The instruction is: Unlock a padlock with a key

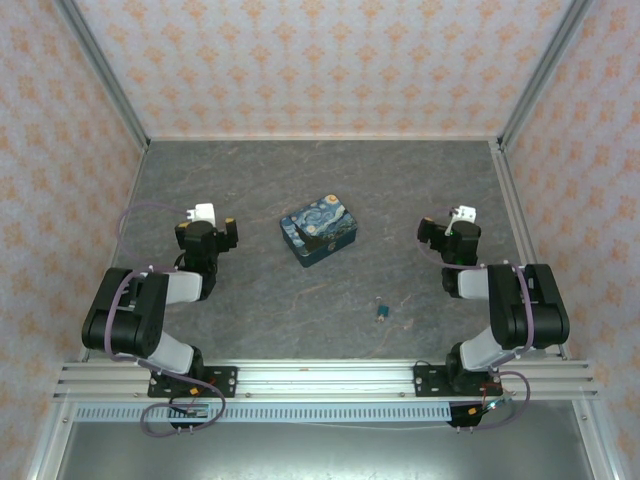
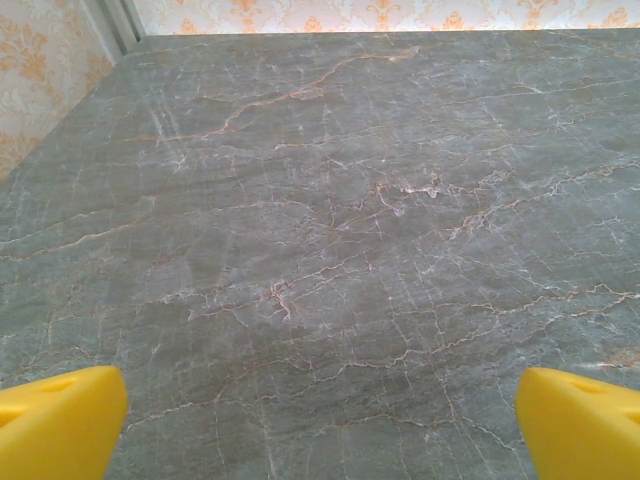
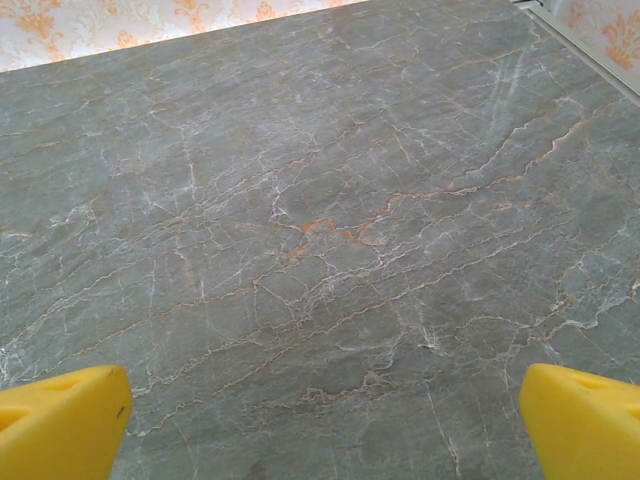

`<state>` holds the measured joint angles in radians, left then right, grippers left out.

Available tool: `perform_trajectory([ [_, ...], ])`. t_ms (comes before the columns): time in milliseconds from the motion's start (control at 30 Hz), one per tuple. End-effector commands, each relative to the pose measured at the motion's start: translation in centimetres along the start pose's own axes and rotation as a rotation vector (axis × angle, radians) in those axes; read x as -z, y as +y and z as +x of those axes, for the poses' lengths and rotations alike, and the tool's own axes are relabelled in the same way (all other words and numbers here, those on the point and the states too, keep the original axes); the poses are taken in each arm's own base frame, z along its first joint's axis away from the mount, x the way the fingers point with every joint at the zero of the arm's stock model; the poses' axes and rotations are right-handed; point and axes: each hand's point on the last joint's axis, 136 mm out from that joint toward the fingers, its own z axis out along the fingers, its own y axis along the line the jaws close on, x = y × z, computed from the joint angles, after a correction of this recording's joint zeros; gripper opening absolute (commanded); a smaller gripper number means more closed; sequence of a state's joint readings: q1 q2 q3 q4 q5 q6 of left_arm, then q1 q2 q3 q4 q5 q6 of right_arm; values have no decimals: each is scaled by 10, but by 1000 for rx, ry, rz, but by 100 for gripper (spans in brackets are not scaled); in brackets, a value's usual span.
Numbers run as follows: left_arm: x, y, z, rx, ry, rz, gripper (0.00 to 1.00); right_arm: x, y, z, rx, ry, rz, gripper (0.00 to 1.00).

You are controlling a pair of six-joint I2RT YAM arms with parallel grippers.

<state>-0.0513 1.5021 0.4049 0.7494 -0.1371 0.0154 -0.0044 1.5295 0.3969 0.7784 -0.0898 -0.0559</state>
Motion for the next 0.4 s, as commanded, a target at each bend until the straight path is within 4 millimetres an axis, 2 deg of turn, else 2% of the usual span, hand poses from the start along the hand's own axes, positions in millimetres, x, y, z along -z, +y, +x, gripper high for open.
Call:
perform_trajectory([
  [0, -1, -1, -10, 22, -21, 2, 100, -1, 0, -12, -4, -30, 12, 99],
  [367, -1, -1, -10, 22, -21, 4, 100, -1, 0, -13, -4, -32, 14, 99],
])
